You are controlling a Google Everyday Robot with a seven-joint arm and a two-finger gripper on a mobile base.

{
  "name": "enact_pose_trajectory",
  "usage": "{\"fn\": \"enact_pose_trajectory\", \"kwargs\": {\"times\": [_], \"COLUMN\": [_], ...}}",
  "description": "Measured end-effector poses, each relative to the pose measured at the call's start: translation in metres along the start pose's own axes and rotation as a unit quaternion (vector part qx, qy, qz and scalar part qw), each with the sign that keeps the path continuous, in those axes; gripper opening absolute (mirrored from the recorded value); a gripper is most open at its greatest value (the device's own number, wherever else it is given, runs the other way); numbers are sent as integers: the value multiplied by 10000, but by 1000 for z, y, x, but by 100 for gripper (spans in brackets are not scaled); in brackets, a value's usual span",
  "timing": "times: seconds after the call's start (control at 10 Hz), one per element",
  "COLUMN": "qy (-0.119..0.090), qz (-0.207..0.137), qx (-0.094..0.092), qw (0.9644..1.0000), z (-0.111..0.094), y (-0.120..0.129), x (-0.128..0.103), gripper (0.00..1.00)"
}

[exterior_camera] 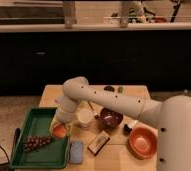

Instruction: Place apple in tray

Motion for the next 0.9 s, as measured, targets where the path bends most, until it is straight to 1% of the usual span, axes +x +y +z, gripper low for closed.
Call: {"fn": "enact_pose_trajectory", "kwargs": {"times": [0.4, 0.6, 0.9], "qy": [-39, -109, -208], "qz": [-66, -130, -227], "qx": [-191, -316, -452], "qw": [9998, 9994, 9985], "z": [16, 24, 34], "y": [-15, -22, -33], "x": [-4, -6, -6], "gripper": [0, 0, 0]}}
